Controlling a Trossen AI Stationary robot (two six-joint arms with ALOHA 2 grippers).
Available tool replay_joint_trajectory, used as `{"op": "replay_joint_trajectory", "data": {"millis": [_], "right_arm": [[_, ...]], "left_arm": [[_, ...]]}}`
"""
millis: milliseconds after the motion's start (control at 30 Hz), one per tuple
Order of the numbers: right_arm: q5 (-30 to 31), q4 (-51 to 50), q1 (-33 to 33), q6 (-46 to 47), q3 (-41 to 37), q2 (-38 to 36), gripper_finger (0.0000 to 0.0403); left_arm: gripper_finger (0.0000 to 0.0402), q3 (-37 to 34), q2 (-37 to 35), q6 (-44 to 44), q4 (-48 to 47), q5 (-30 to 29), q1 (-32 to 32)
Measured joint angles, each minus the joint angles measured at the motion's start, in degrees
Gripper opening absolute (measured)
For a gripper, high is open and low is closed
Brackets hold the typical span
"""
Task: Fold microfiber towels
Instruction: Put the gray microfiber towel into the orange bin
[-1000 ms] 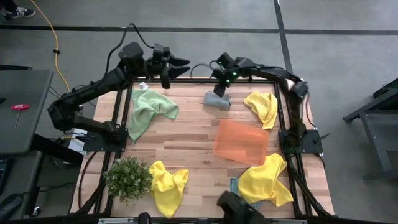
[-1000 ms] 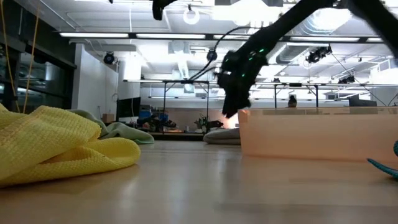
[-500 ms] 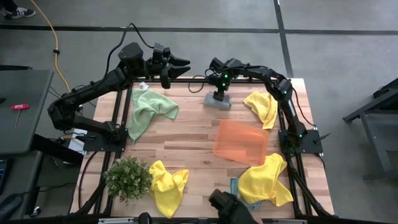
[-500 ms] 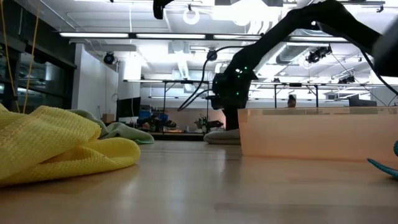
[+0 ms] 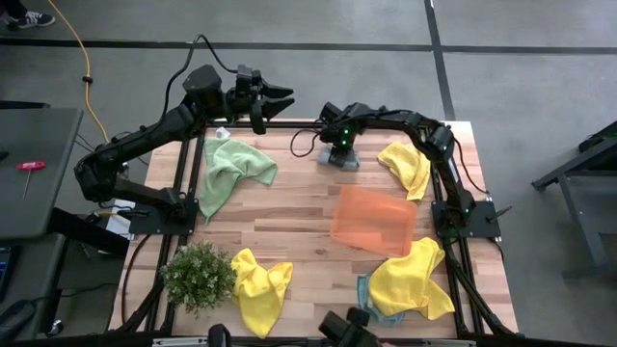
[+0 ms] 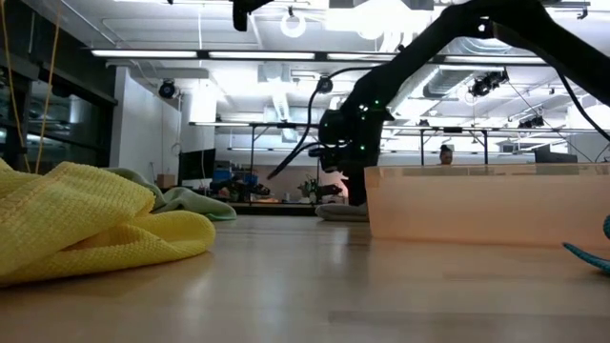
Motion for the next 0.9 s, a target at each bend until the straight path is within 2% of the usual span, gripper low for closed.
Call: {"op": "replay_joint_trajectory", "data": {"millis": [67,200,300,367,467,633,800,900], "right_arm": [[0.14,-0.65,0.13,0.34,0.33,-0.22,0.0017],[0.11,-2.84,-0.74,1.95,-0.16,-3.19,0.0009],[0.19,-4.27,-2.03,3.95,-0.85,-8.28,0.0005],[-0.98,-4.09,-2.84,5.13,-2.52,-13.87,0.0004],[-4.07,-1.51,-3.45,7.94,-9.61,-22.85,0.0003],[-14.24,3.62,-3.05,13.30,-24.21,-42.93,0.0002],[-21.10,2.81,2.49,20.92,-33.79,-58.32,0.0001],[-20.57,2.49,7.65,26.61,-37.07,-62.12,0.0001]], "left_arm": [[0.0164,0.00,0.00,0.03,-0.02,0.13,0.03],[0.0164,0.00,0.00,0.91,-0.07,0.25,0.22],[0.0164,0.00,0.00,1.05,-0.11,0.65,1.00],[0.0164,0.00,-0.04,1.05,-0.16,0.61,1.67],[0.0164,0.00,-0.32,1.01,-0.33,0.63,2.65],[0.0164,0.00,-0.52,1.01,-0.31,0.61,3.71],[0.0164,0.00,-0.53,0.11,-0.17,0.57,3.77],[0.0164,0.00,-0.55,-0.03,-0.14,0.57,3.75]]}}
